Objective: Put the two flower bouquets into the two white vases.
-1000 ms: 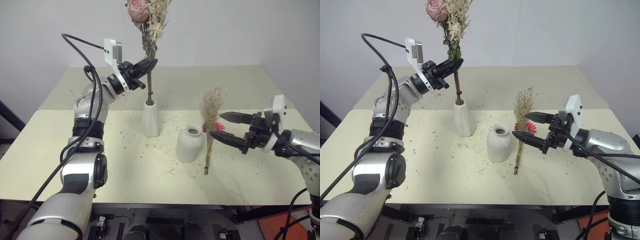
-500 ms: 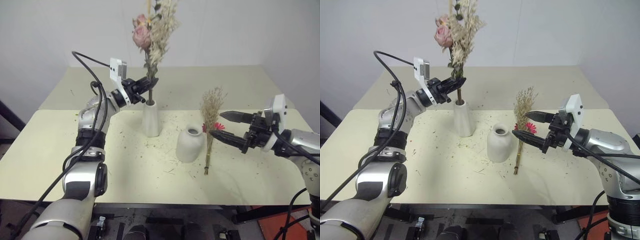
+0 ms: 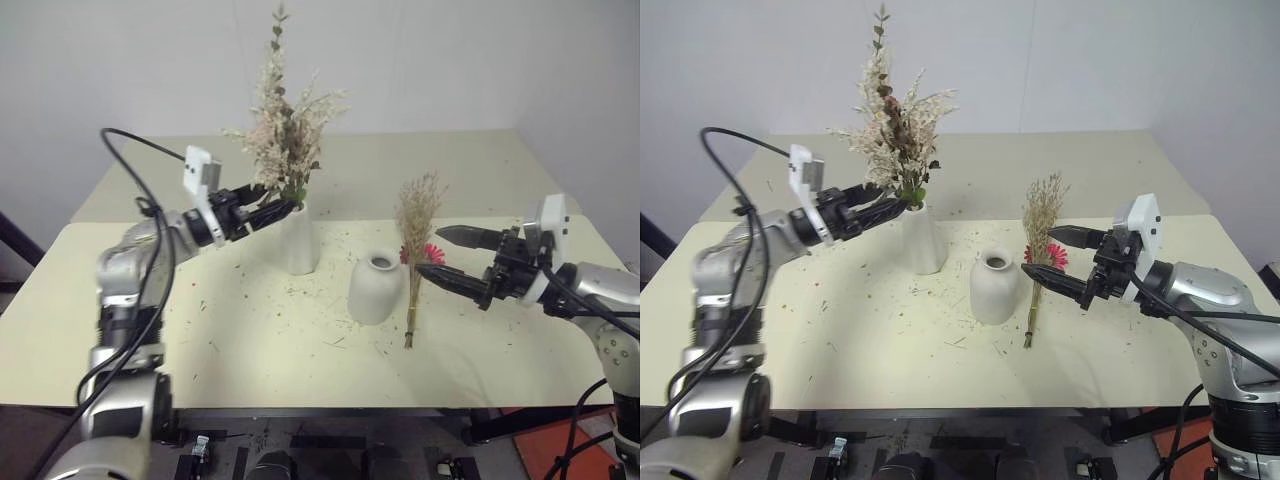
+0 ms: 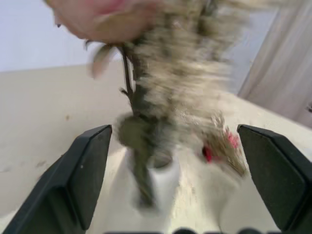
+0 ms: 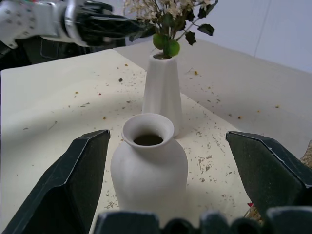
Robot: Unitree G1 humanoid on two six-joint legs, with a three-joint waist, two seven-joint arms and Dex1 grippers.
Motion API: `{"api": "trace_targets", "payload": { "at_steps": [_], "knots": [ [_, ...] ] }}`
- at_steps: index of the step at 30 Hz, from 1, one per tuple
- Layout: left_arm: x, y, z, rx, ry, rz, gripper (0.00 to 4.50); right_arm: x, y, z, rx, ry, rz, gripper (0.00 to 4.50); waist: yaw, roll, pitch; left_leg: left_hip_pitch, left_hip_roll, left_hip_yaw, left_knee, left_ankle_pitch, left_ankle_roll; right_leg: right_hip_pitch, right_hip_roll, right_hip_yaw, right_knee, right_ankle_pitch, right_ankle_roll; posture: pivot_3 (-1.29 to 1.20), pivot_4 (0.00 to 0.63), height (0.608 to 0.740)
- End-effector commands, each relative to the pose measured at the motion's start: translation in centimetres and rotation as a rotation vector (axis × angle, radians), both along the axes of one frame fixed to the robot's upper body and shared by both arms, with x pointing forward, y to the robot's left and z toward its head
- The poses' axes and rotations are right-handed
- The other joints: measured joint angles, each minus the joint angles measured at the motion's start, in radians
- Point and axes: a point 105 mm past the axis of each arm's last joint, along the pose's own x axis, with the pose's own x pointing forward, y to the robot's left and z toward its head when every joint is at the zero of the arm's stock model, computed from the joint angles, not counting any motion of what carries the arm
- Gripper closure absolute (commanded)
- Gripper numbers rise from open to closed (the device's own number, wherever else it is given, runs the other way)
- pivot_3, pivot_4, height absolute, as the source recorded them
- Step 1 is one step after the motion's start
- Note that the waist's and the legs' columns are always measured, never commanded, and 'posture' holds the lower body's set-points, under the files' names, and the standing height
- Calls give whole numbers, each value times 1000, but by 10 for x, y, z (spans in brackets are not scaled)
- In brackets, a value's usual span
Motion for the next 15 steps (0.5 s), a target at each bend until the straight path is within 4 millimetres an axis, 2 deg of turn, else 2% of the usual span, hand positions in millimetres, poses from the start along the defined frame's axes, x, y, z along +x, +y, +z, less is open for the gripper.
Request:
{"api": "trace_targets", "payload": {
  "at_steps": [1, 5, 8, 11, 15],
  "knots": [
    [-29, 5, 11, 55, -30, -77, 25, -4, -2, 9, -19, -55, -5, 0, -1, 0, 0, 1, 0, 0, 0, 0, 0, 0, 0, 0, 0, 0, 0, 0, 150, 740],
    [-62, 9, 9, 163, -28, -217, 25, -3, -8, 5, -35, -29, -40, 0, -1, 0, 0, 2, 0, 0, 0, 0, 0, 2, 0, 0, 0, 0, 0, 0, 150, 740],
    [-77, 7, 9, 210, -32, -312, 25, -1, -13, -2, -75, 9, -80, 0, 5, 0, 0, 4, 0, 0, -1, 0, 0, 4, 0, 0, -1, 0, 0, 0, 150, 740],
    [-85, 1, 14, 236, -37, -405, 25, 8, -22, -12, -134, 108, -183, 0, 7, 0, 0, 6, 0, 1, -1, 0, 0, 6, 0, 0, -1, 0, 0, 0, 150, 740],
    [-86, -9, 20, 265, -51, -500, 25, 16, -18, -8, -132, 264, -250, 0, 3, 0, 0, 6, 1, 1, -2, 0, 0, 6, 1, 0, -1, 1, -1, 0, 150, 740]
  ]
}}
